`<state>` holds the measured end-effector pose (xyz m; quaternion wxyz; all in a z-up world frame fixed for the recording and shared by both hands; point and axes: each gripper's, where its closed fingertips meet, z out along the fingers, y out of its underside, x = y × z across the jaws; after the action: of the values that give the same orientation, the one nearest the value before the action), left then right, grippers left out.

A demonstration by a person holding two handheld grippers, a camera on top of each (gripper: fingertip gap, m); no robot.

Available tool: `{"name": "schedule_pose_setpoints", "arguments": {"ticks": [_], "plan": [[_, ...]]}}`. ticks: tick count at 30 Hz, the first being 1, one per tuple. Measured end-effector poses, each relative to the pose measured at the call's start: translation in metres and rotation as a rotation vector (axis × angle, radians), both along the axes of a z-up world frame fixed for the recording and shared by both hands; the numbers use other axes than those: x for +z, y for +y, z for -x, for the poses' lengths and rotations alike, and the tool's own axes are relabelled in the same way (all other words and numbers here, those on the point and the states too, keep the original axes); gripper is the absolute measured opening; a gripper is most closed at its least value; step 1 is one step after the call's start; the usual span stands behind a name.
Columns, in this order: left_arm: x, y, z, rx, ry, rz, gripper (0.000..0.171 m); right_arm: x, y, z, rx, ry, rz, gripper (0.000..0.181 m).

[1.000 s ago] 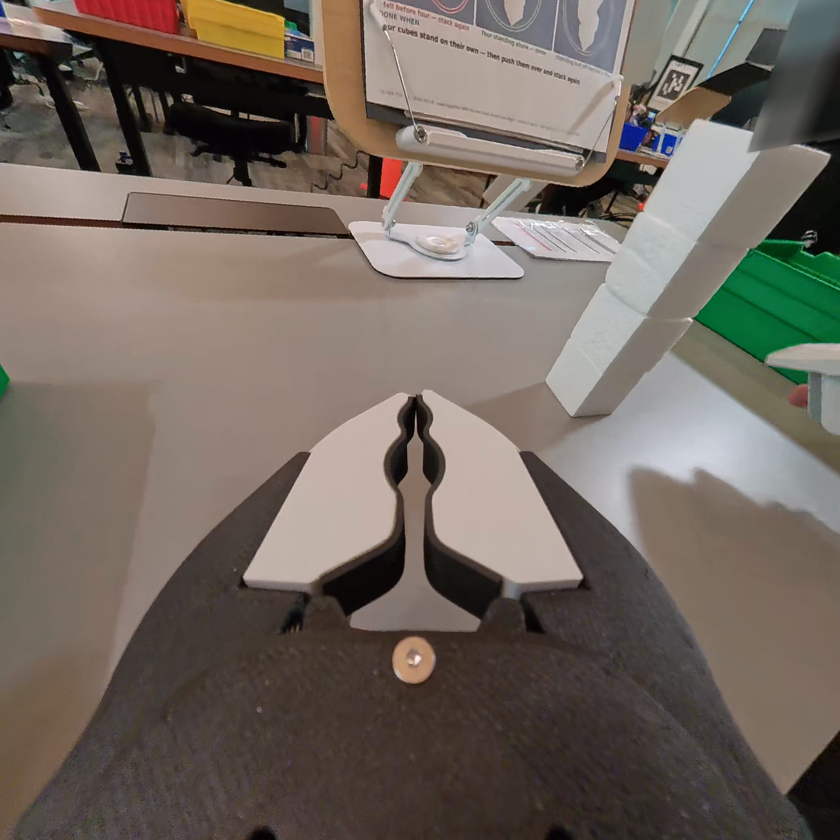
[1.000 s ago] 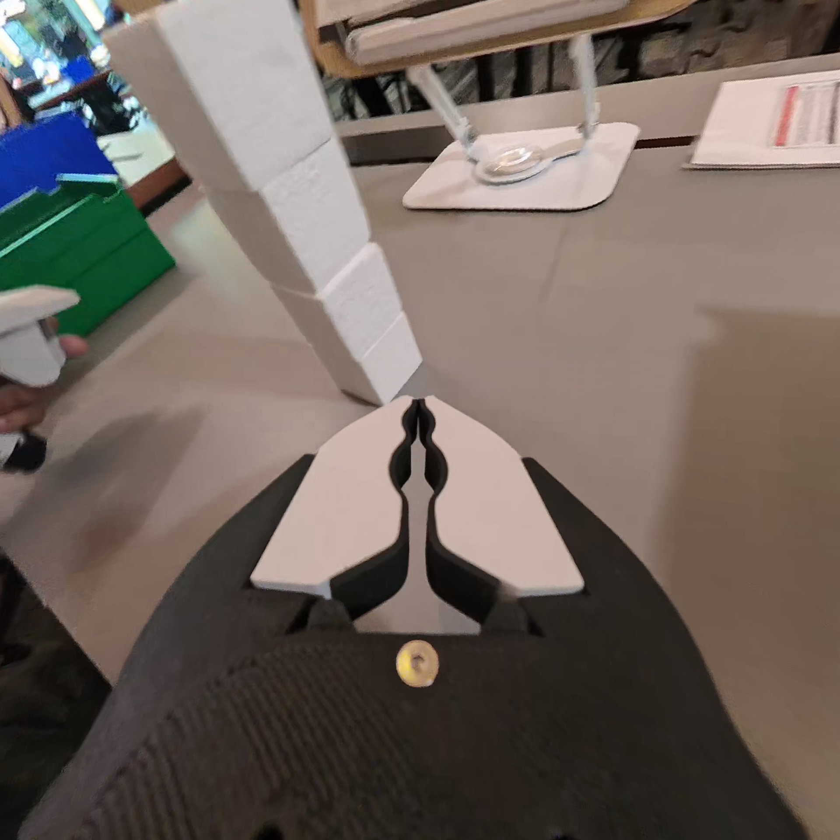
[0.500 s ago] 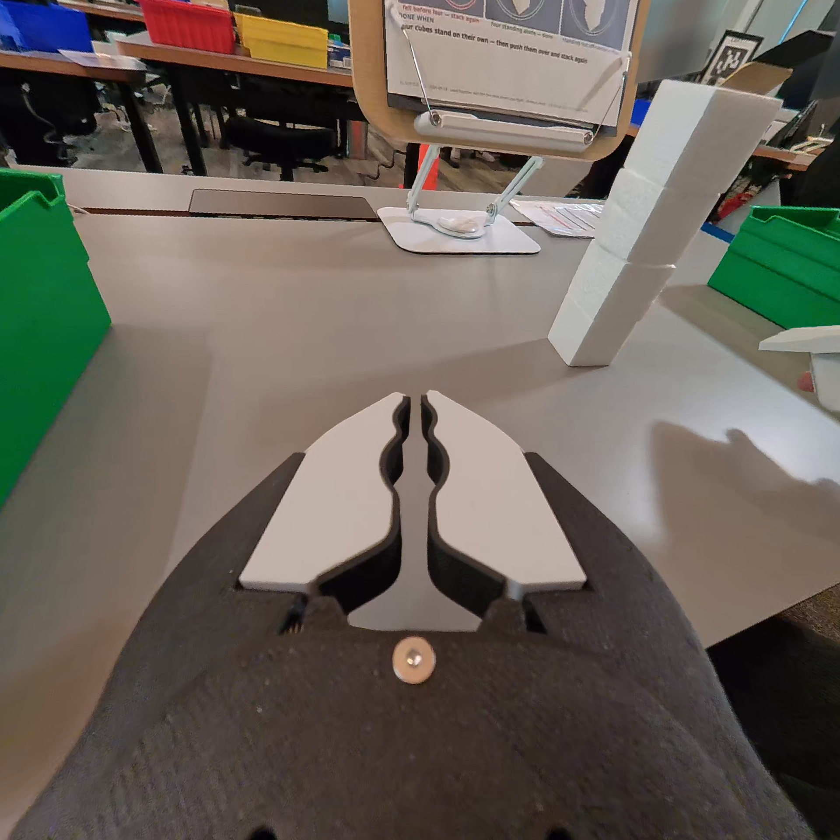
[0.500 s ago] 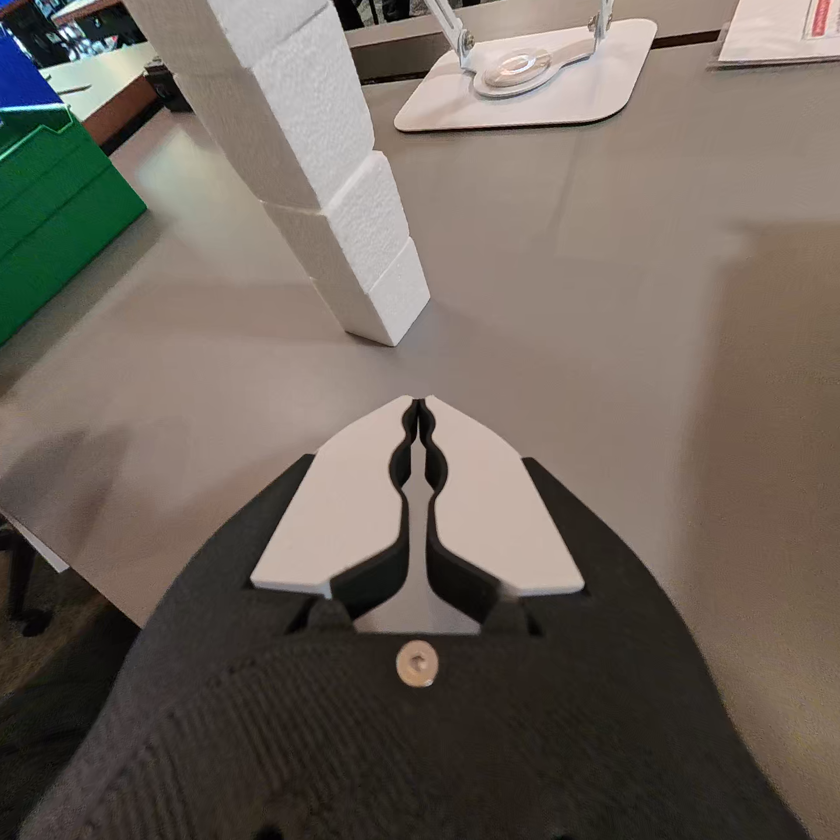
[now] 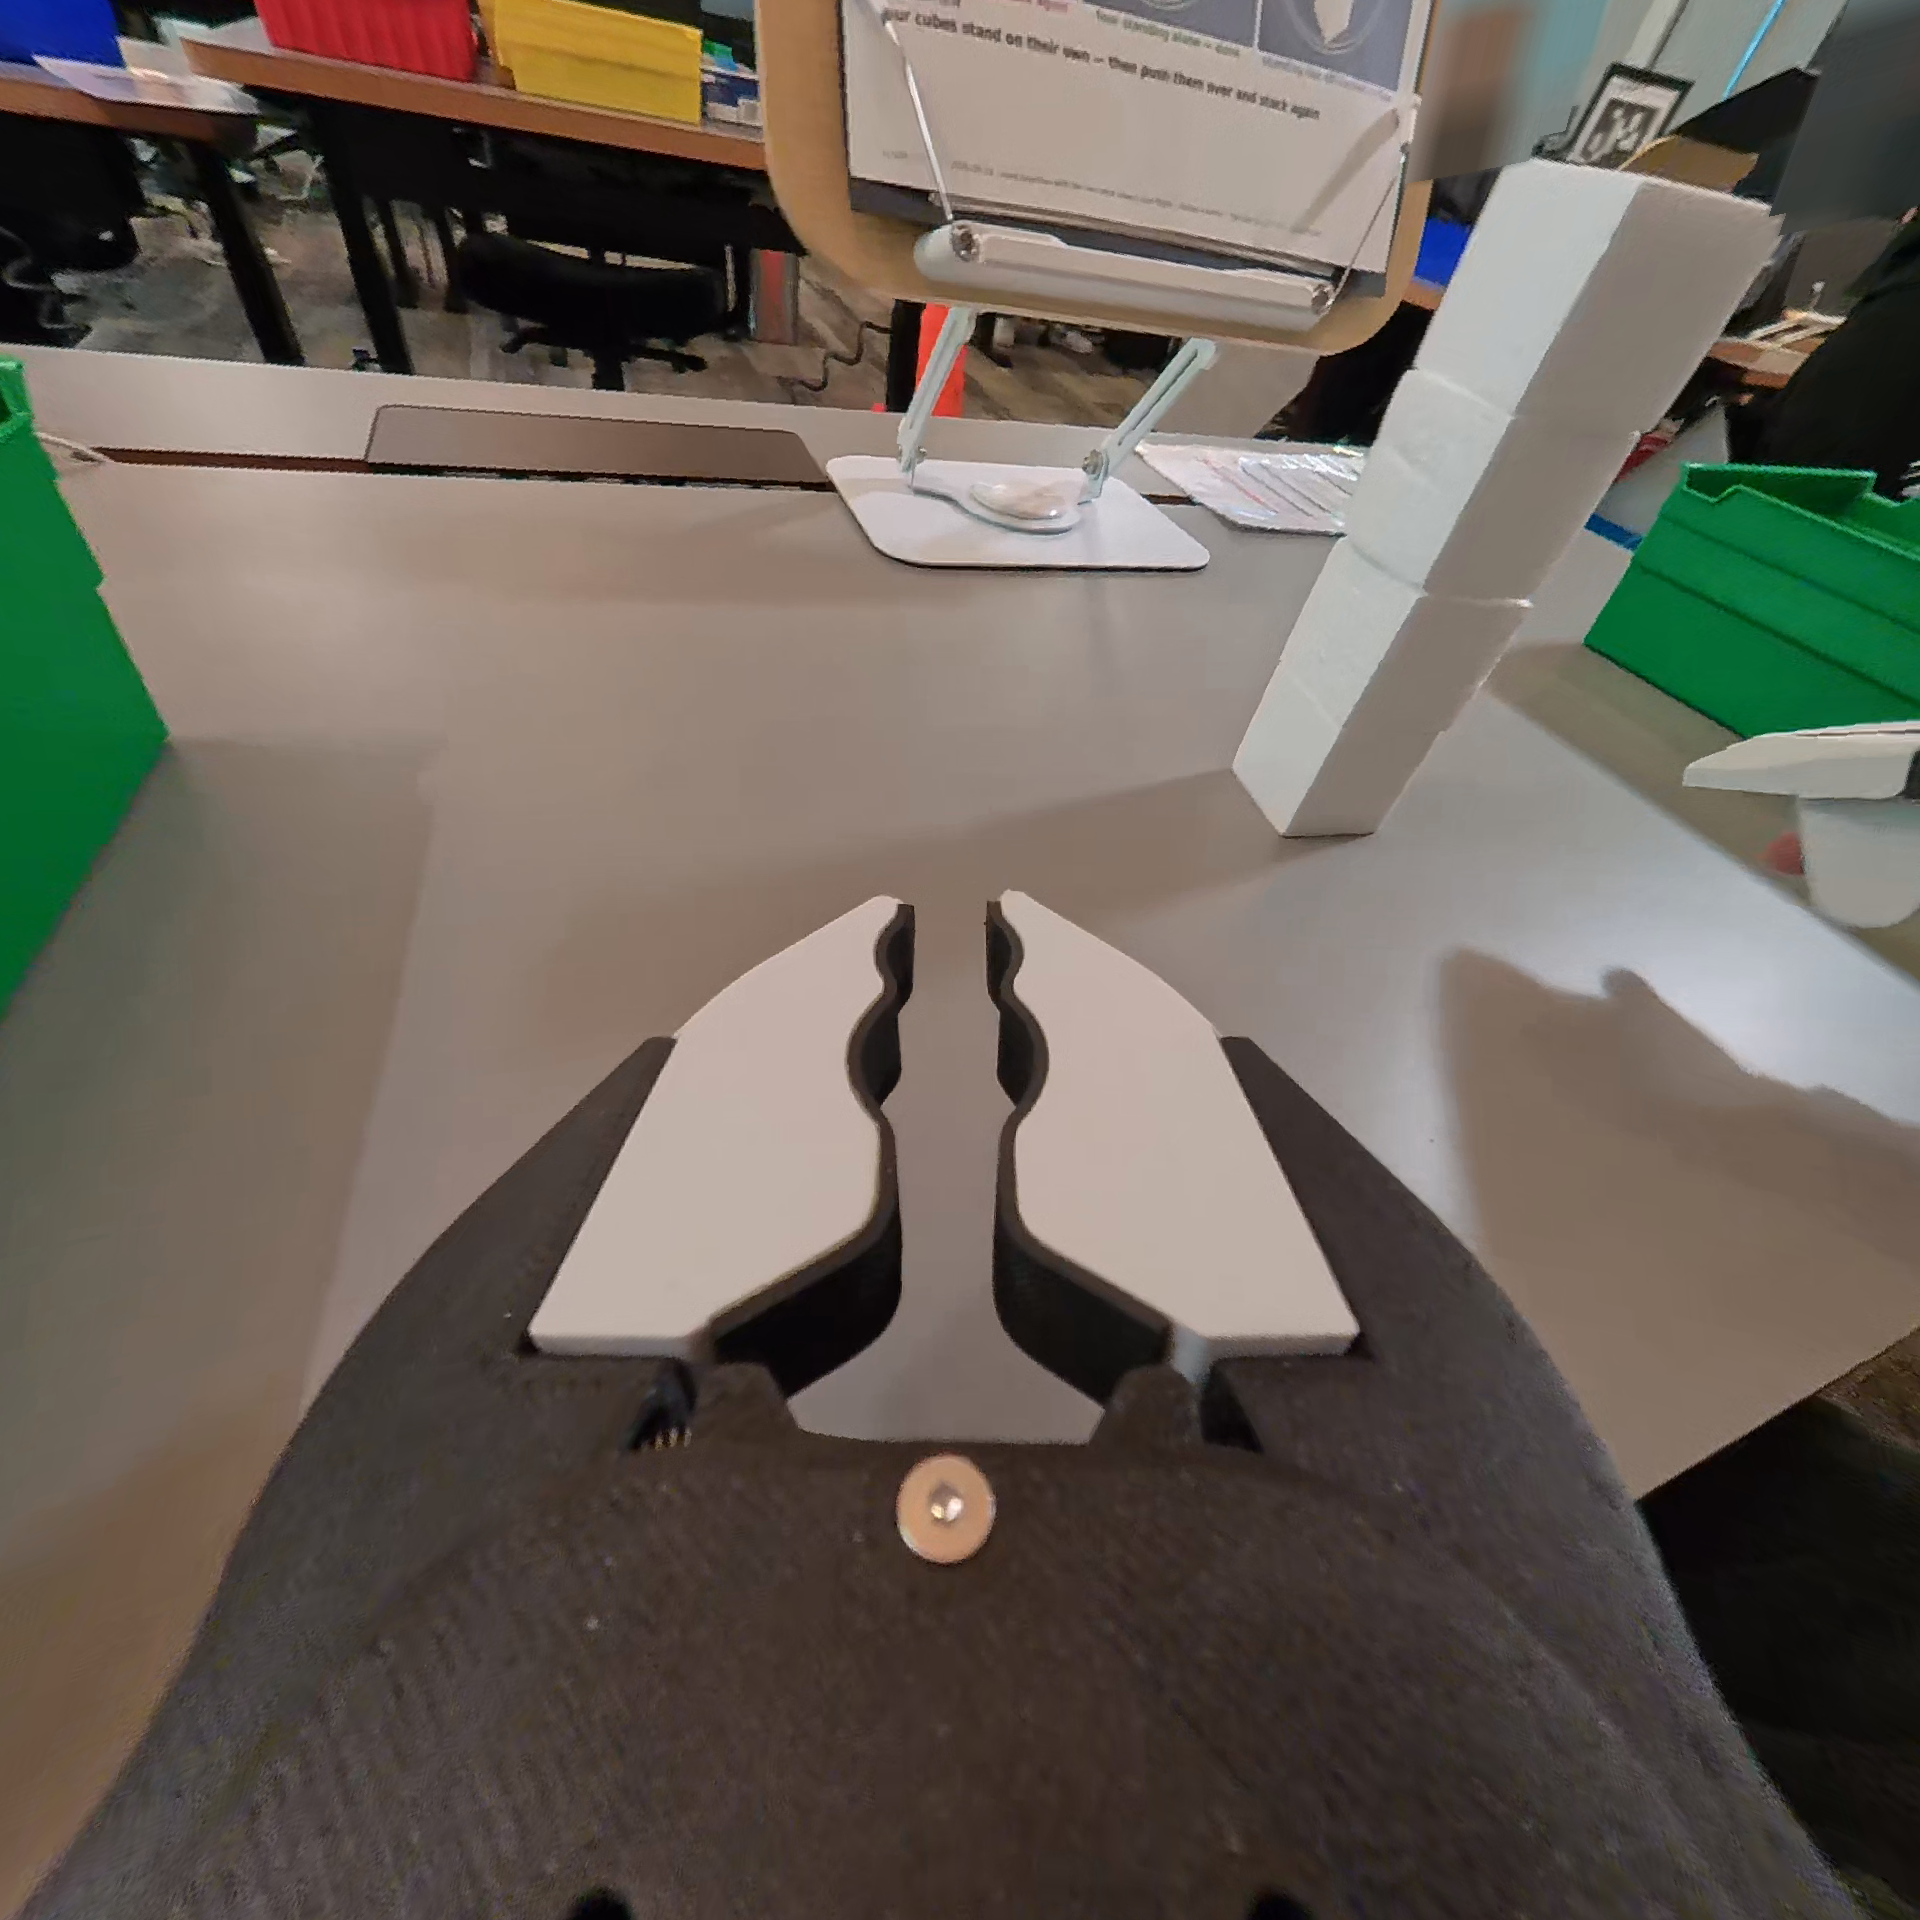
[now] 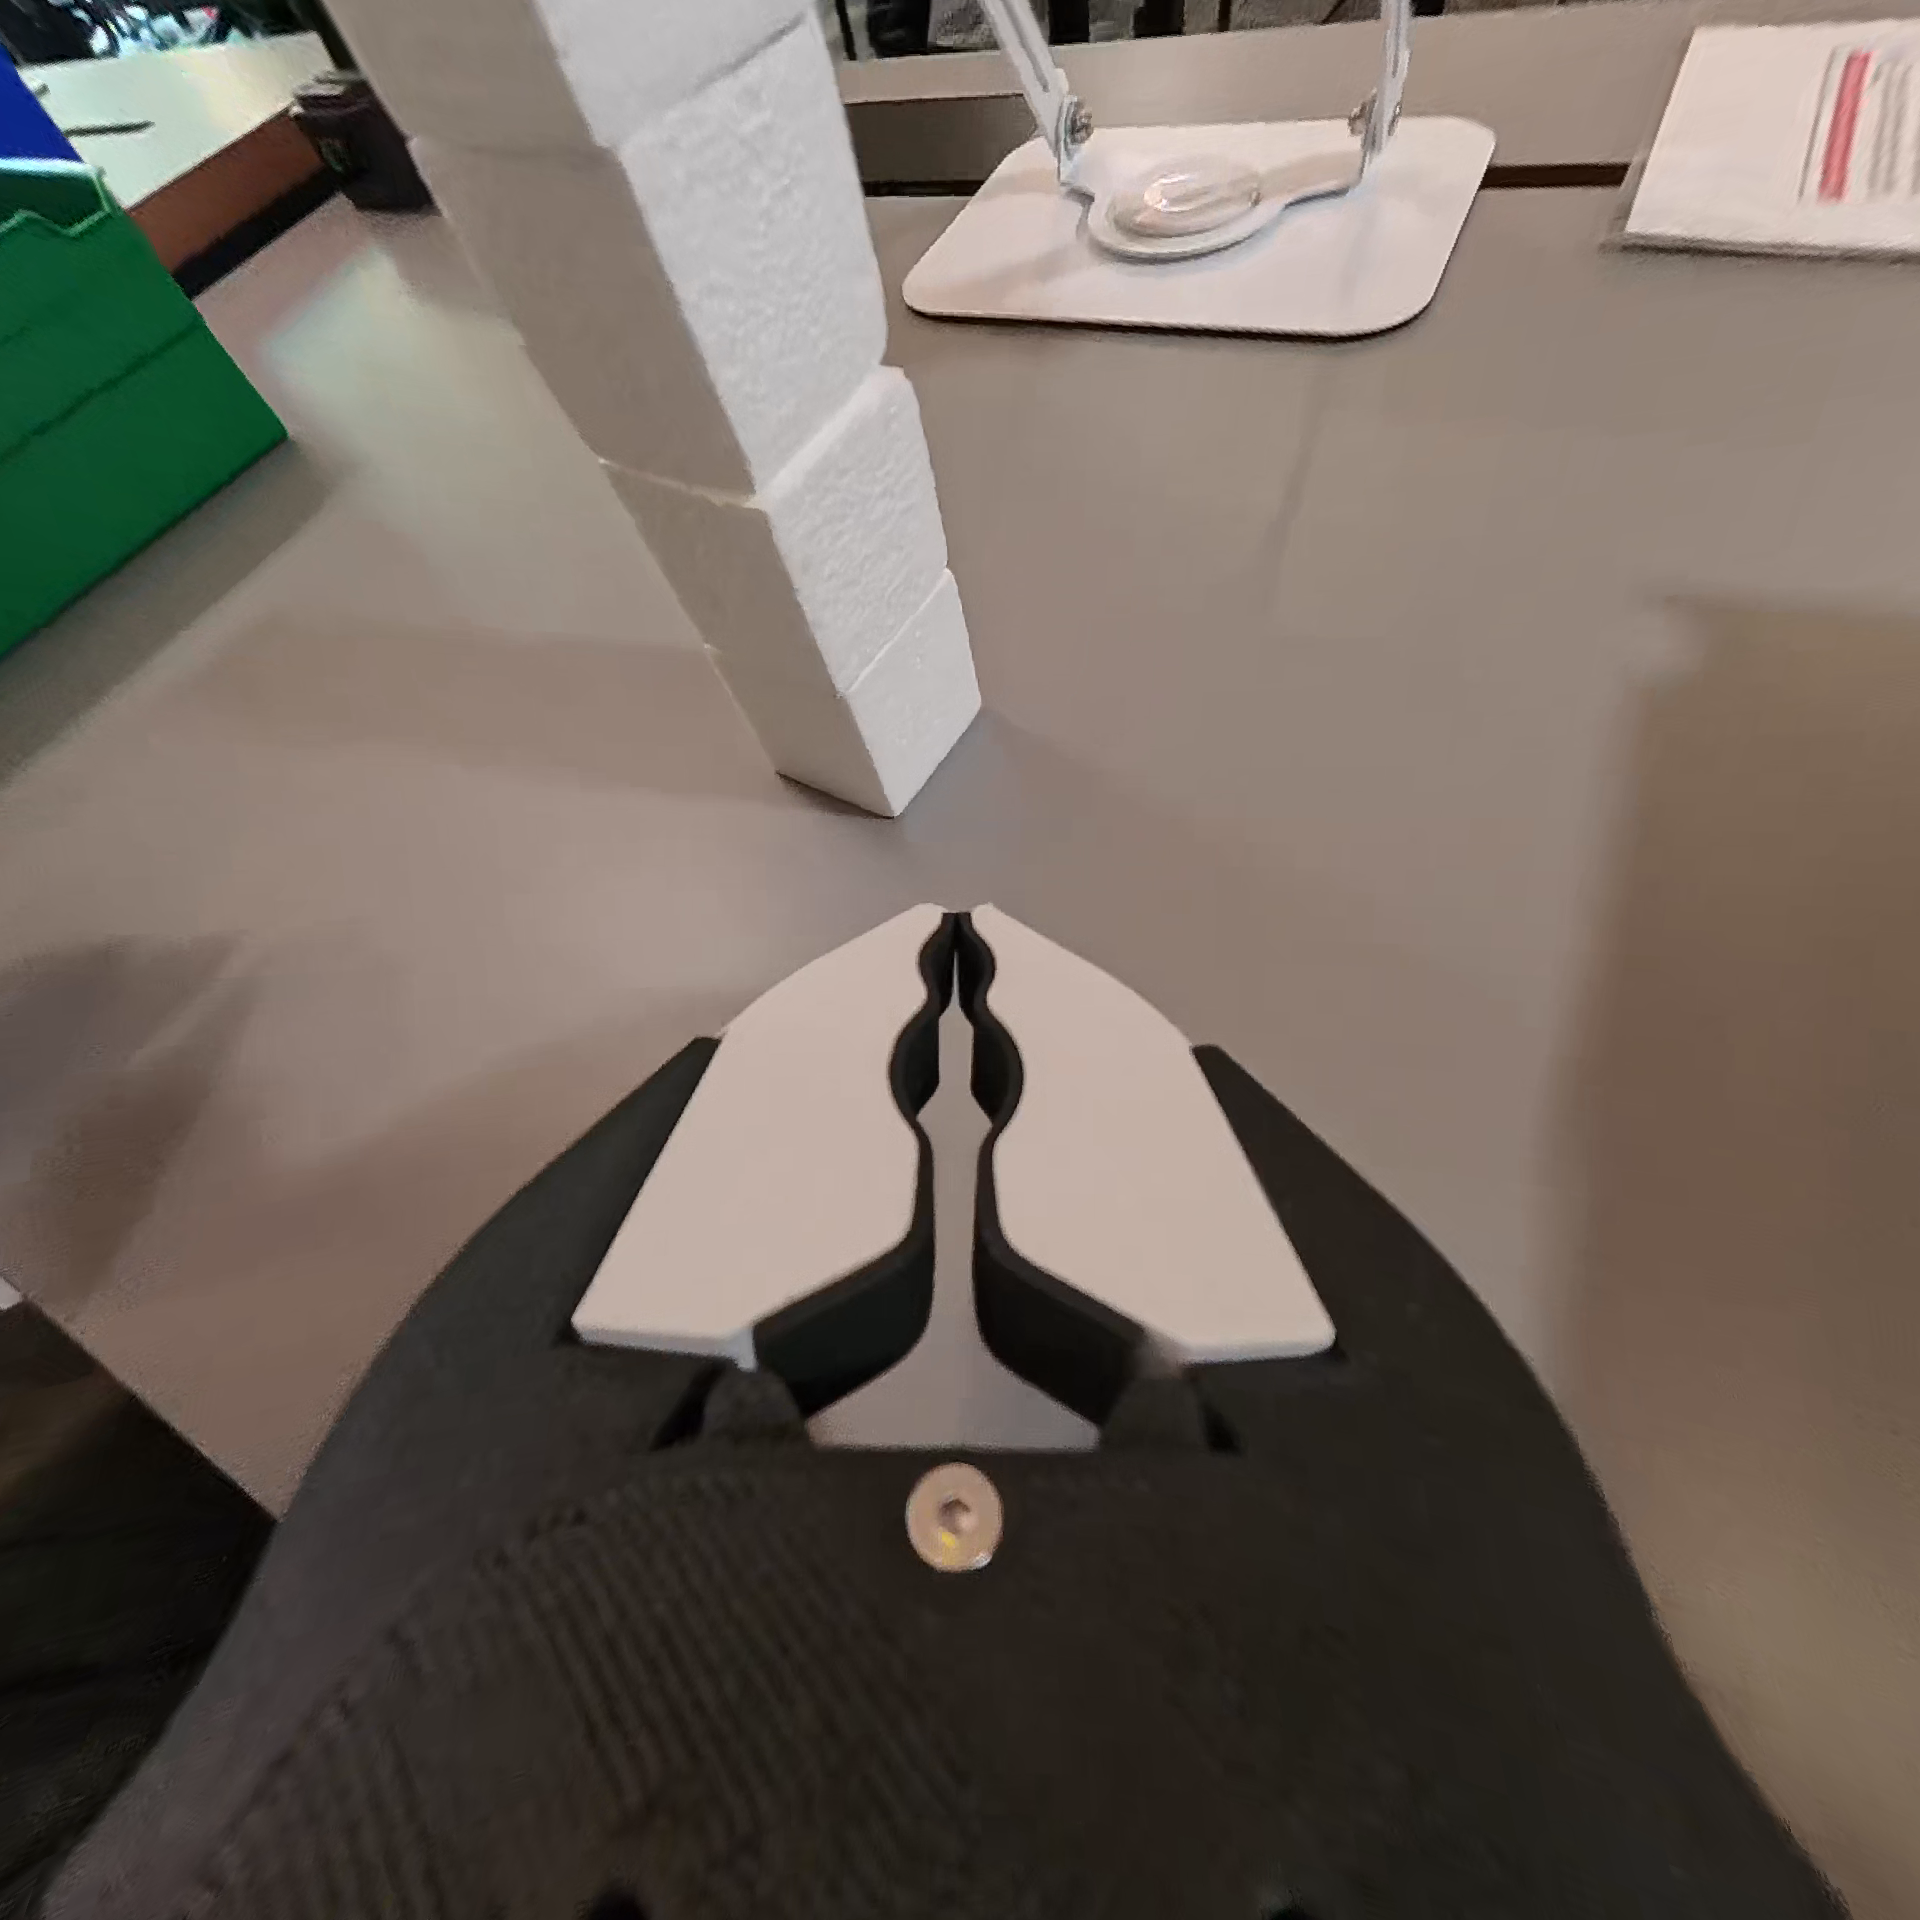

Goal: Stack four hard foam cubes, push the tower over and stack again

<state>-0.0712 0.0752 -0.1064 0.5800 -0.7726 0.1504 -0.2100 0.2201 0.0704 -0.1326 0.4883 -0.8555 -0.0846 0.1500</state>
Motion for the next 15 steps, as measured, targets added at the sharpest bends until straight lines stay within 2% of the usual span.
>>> {"name": "schedule_pose_setpoints", "arguments": {"ticks": [4, 8, 15], "plan": [[0.009, -0.004, -0.011, -0.034, -0.042, -0.026, 0.036, 0.009, -0.003, 0.000, 0.017, -0.089, -0.077, 0.000], [0.019, 0.007, -0.018, -0.023, -0.073, -0.073, 0.034, 0.025, -0.013, -0.009, -0.007, -0.205, -0.206, 0.000], [0.002, 0.018, -0.059, -0.130, -0.040, 0.018, 0.036, 0.010, -0.019, -0.043, -0.136, -0.125, -0.112, 0.000]]}}
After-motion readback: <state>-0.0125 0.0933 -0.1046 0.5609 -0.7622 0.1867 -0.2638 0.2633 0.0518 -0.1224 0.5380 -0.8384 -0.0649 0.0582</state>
